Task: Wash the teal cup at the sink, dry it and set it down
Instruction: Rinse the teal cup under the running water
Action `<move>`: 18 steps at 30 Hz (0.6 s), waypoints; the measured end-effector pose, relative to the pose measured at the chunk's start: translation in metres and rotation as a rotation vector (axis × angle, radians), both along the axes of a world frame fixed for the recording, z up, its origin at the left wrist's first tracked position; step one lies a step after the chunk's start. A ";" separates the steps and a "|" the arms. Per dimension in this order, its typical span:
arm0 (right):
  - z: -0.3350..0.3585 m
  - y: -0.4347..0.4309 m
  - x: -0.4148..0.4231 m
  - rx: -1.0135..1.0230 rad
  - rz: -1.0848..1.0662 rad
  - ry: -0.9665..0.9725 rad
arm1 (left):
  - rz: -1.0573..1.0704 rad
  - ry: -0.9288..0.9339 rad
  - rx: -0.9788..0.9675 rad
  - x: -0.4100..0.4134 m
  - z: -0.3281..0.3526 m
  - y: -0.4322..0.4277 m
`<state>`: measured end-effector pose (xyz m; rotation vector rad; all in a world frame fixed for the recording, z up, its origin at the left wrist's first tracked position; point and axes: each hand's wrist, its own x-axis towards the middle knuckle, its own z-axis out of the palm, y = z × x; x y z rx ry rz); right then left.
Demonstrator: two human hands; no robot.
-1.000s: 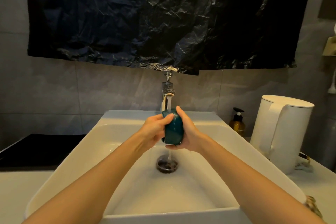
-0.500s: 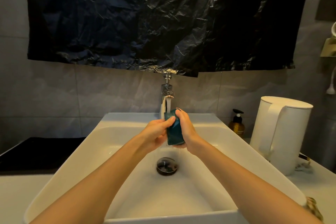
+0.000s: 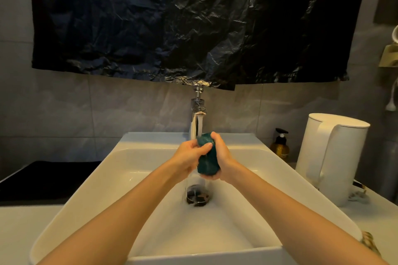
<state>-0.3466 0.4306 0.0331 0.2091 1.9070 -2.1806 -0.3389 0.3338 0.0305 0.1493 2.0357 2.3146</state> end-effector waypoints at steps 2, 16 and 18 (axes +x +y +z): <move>-0.004 0.002 -0.003 0.068 -0.008 0.102 | 0.023 -0.057 0.066 -0.002 0.003 -0.001; -0.007 -0.008 -0.006 0.102 -0.027 0.202 | 0.016 -0.201 0.156 -0.004 0.006 -0.005; -0.008 -0.008 -0.005 0.133 -0.028 0.267 | 0.055 -0.207 0.151 -0.006 0.007 -0.006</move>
